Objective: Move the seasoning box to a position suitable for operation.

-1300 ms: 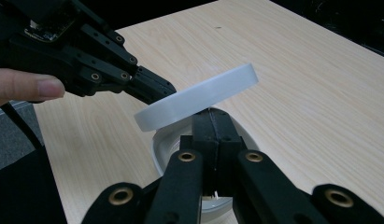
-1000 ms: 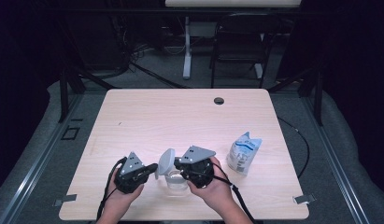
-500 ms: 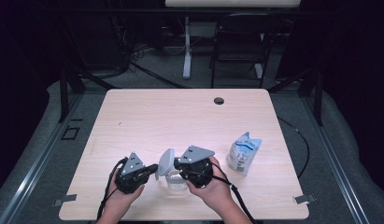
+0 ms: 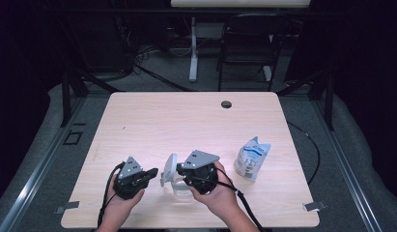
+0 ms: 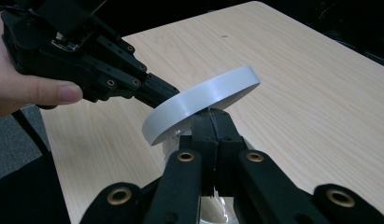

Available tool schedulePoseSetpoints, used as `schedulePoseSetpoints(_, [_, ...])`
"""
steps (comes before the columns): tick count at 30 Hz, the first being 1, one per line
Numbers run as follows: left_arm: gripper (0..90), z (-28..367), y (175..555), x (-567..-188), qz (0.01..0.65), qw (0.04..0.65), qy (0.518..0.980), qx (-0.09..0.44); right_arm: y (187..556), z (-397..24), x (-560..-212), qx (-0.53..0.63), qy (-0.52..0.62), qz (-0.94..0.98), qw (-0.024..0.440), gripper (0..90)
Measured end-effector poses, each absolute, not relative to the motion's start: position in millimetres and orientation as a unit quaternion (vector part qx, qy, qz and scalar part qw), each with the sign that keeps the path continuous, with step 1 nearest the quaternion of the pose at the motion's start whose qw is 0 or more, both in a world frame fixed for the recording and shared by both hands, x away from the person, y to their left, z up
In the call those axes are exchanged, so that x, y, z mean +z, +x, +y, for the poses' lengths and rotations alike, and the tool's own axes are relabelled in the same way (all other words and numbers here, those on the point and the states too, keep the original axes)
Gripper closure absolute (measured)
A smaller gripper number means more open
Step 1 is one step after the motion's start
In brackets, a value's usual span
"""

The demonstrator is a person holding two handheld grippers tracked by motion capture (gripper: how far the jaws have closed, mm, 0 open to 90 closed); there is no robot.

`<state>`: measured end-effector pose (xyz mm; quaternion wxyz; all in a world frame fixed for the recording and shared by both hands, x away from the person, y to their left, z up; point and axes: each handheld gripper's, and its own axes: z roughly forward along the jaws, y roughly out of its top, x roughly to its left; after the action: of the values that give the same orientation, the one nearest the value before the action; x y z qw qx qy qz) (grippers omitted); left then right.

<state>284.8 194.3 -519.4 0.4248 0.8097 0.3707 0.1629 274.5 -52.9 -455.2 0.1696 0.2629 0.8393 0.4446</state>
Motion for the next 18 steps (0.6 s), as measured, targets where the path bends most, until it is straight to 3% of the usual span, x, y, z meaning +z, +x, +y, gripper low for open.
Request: schedulePoseSetpoints(18, [84.8,211.5,283.9,-523.9,0.398,0.423,0.797,0.163,274.2,-36.2,-451.9,0.446,0.245,0.844,0.167,90.0])
